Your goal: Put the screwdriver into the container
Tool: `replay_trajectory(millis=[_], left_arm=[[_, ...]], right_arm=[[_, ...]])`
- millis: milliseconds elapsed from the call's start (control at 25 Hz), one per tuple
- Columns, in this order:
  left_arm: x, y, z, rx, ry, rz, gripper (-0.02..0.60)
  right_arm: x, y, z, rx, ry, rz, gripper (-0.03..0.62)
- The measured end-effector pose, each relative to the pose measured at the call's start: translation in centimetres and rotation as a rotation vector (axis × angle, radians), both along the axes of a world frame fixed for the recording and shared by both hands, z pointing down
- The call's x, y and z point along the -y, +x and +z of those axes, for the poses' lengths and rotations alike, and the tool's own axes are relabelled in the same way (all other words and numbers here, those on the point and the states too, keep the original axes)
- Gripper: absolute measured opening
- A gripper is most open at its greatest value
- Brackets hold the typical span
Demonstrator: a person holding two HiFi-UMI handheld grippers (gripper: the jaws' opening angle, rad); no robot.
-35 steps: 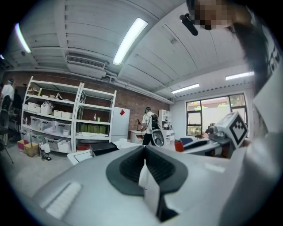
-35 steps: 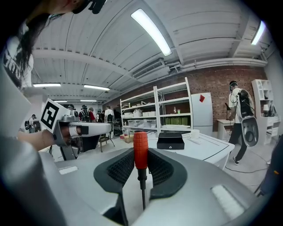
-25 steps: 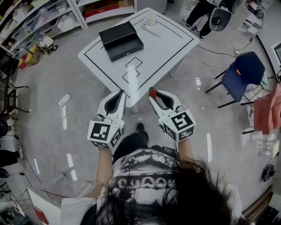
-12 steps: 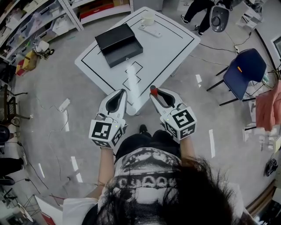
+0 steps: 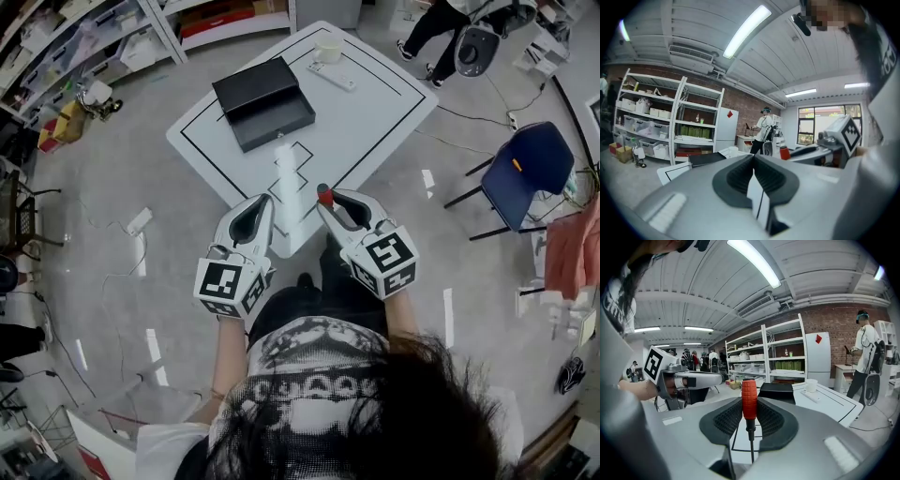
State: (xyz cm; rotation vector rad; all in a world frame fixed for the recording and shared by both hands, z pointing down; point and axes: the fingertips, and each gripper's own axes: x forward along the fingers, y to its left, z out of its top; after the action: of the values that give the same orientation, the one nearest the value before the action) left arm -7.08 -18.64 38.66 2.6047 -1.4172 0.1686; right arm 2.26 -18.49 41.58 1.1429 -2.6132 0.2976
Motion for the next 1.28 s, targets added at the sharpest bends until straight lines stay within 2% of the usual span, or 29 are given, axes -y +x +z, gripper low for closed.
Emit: replay_trajectory(millis=[320,640,1000,1280], left_arm=[[5.4,-2.1,0.9,0.003,-0.008,-0.160,0.000],[11.6,-1.3,0.6,0.012,-0.011,-0.317,0.000],[15.2,0.8,1.3,0.027,-0.023,-0.386,0.000],[16.1,0.3,1.2,0.028,-0.013,-0.448,0.000]], right_arm=[[7.0,-1.6,1.1,-0.005,-0.010,-0.142,0.098],[14.2,-1.4,1.8,-0.016,-0.023,-0.316,0.098],[20.7,-0.6,3.7,-0.086,0.001,-0.411,0.098],[25.4,-2.9,4.3,-0.198,0.073,-0.512,0.100]])
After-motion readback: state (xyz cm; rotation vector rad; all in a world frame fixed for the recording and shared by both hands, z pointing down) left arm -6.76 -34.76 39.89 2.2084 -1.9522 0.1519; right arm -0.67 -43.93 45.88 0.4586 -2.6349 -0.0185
